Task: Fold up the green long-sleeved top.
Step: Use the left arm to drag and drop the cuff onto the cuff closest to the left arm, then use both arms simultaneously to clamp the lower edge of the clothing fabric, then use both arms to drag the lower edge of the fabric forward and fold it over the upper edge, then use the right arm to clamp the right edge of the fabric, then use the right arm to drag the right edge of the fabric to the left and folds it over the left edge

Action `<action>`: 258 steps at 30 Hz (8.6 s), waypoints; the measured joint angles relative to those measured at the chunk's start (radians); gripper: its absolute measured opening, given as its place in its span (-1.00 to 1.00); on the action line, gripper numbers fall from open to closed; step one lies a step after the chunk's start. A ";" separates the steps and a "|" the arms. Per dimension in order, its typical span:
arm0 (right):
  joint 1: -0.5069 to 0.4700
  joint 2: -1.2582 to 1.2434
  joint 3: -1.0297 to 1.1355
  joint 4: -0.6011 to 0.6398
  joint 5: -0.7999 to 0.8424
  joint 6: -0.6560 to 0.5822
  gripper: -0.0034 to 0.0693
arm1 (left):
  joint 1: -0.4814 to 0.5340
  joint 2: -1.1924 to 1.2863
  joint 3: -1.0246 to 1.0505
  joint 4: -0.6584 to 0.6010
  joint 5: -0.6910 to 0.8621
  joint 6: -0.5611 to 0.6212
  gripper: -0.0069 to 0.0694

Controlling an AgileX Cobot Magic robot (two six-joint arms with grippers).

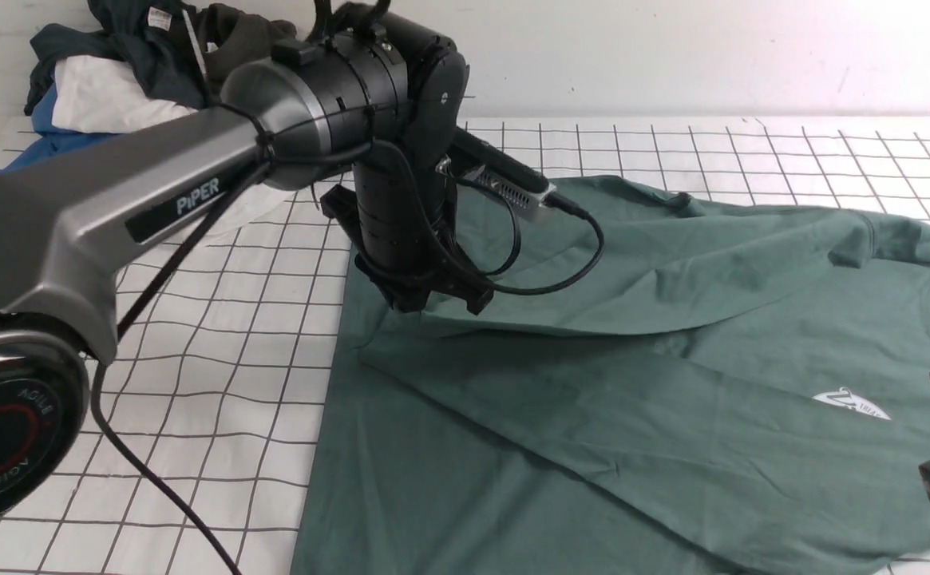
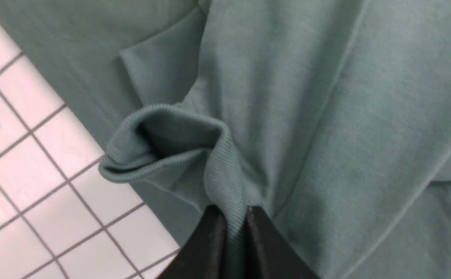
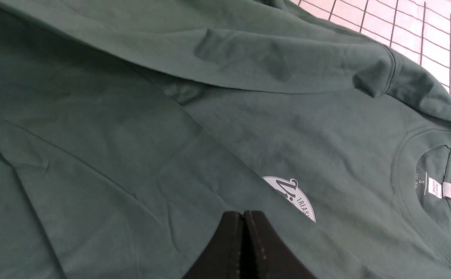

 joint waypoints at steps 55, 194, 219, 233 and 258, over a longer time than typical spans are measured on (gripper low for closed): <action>0.024 0.036 0.001 0.226 0.272 -0.335 -0.94 | -0.150 -0.632 0.934 0.120 -0.402 0.319 -0.84; -0.811 1.120 -0.862 0.469 0.185 -0.363 -0.87 | 0.352 0.042 -0.036 -0.252 -0.039 0.235 -0.78; -0.843 1.261 -0.868 0.575 0.195 -0.419 0.42 | 0.351 -0.866 0.346 -0.311 0.029 0.289 -0.78; -0.874 1.295 -0.861 0.684 0.191 -0.429 0.32 | 0.351 -1.203 1.122 -0.123 -0.467 0.317 -0.78; -0.876 1.035 -0.849 0.553 0.151 -0.394 -0.84 | 0.351 -1.215 1.162 -0.224 -0.581 0.321 -0.78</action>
